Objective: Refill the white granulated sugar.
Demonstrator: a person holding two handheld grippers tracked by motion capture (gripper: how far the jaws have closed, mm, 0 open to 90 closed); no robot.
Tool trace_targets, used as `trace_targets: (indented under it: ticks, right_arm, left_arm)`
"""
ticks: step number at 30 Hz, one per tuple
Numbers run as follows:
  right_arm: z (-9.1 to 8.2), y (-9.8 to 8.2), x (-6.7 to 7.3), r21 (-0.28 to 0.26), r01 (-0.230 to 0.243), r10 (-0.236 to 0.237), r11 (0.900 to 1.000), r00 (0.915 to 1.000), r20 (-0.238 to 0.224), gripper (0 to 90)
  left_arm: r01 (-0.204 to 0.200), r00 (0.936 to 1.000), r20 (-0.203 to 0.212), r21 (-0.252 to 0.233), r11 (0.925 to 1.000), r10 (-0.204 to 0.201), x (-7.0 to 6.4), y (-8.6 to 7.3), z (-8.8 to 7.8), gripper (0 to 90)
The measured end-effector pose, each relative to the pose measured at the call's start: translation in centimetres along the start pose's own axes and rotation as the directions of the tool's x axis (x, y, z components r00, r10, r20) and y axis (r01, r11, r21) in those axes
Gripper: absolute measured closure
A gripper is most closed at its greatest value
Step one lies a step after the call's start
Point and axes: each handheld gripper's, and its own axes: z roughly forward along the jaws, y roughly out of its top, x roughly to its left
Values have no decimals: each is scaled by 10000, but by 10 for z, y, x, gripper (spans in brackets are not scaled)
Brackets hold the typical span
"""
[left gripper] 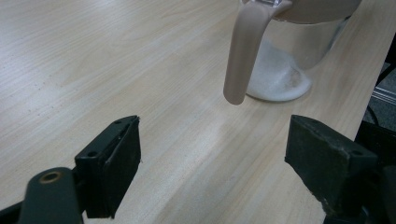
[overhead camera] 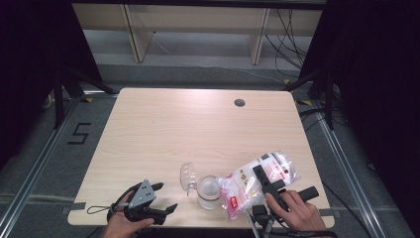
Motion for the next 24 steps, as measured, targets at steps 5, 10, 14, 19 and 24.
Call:
trace_targets:
  ticks: [5, 10, 14, 19, 24]
  right_arm:
    - [0, 0, -1, 12, 134, -134, 9999, 9999, -5, 550]
    - [0, 0, 0, -14, 71, -71, 10000, 10000, 6, 551]
    - [0, 0, -1, -9, 95, -95, 10000, 10000, -23, 553]
    - [0, 0, 1, -81, -289, 289, 9995, 9996, -17, 556]
    - [0, 0, 1, -148, -395, 394, 9991, 9992, -85, 563]
  left_arm:
    - [8, 10000, 7, 17, 10000, -8, 0, 0, 0, 180]
    - [9, 10000, 1, 4, 10000, -9, 0, 0, 0, 179]
    - [9, 10000, 13, 5, 10000, -9, 0, 0, 0, 179]
    - [5, 10000, -7, 0, 10000, -5, 0, 0, 0, 179]
    - [-2, 10000, 20, 24, 10000, 2, 0, 0, 0, 180]
